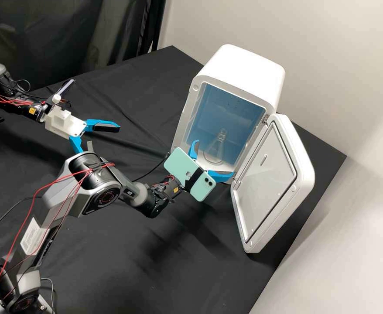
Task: Take the flask out of the incubator
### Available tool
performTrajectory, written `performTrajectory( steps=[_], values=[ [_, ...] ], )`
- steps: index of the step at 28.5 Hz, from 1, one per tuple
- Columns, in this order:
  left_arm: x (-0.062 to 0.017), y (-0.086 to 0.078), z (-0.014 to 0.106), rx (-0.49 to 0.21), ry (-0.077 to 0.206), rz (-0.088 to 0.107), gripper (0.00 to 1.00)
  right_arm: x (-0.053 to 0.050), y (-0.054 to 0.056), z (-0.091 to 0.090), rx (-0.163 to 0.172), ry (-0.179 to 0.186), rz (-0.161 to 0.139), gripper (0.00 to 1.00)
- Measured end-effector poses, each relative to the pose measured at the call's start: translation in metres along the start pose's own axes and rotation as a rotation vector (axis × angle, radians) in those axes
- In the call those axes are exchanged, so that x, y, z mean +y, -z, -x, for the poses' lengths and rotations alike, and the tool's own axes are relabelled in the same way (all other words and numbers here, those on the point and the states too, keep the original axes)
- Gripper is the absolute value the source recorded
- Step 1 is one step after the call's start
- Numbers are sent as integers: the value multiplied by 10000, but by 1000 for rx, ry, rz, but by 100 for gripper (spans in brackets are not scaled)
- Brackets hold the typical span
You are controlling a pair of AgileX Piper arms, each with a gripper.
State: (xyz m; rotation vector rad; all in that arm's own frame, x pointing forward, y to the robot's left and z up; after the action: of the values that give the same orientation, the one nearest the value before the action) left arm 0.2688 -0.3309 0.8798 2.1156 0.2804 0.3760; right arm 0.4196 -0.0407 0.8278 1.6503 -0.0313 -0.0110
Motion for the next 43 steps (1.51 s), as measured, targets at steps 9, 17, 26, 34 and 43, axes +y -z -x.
performTrajectory(
  steps=[9,17,26,34,43],
  values=[
    [0,0,0,0,0,0,100,-112,94,-23,28,32,7,100],
    [0,0,0,0,0,0,100,-89,182,-102,70,28,24,100],
    [0,0,0,0,0,0,100,-342,123,-250,94,112,39,100],
    [0,0,0,0,0,0,100,-448,27,-343,82,150,30,100],
    [30,-46,9,-15,-9,-3,100,-471,8,-412,96,153,35,100]
  ],
)
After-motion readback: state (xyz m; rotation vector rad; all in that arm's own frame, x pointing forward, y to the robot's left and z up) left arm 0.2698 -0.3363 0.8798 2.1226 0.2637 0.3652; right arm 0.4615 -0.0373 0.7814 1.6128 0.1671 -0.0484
